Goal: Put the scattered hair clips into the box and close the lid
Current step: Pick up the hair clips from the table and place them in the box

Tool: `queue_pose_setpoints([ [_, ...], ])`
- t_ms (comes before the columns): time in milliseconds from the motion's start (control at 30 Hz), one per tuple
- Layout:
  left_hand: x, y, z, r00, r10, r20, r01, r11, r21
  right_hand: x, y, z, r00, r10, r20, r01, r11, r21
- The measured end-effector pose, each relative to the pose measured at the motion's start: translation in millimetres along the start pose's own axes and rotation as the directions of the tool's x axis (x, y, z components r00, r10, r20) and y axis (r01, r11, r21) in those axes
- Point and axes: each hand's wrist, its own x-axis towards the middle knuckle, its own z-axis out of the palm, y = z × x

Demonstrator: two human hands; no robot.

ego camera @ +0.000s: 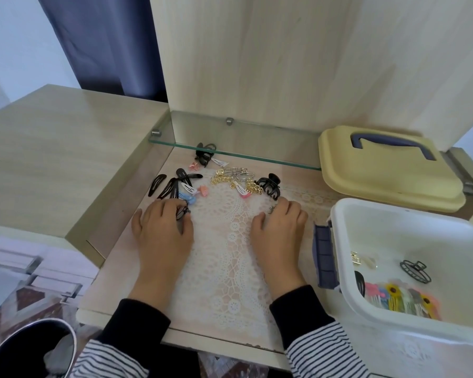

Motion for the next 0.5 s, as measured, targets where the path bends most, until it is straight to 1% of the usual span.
queue_pose_setpoints([
  [133, 0.8, 1.0, 0.3, 0.999, 0.034, -0.005, -0.034, 0.999, -0.019, -1.7, 1.4, 0.9, 0.999, 0.000, -0.044, 0.001, 1.000, 0.021],
  [300, 0.9, 1.9, -0.1, 0.994, 0.103, -0.023, -0.104, 0.993, -0.048, -0.1, 1.4, 2.9, 0.996, -0.082, -0.026, 0.085, 0.975, 0.205],
  [400, 0.7, 3.4, -1.4, 0.978, 0.202, -0.051, -0.207, 0.969, -0.137, 0.5, -2.1, -0.3, 0.991, -0.133, -0.030, 0.136, 0.942, 0.305],
  [500, -1.8, 8.7, -6.7, 0.968, 0.249, -0.042, -0.251, 0.934, -0.254, 0.2, -4.6, -5.2, 0.981, -0.196, -0.008, 0.186, 0.911, 0.367],
])
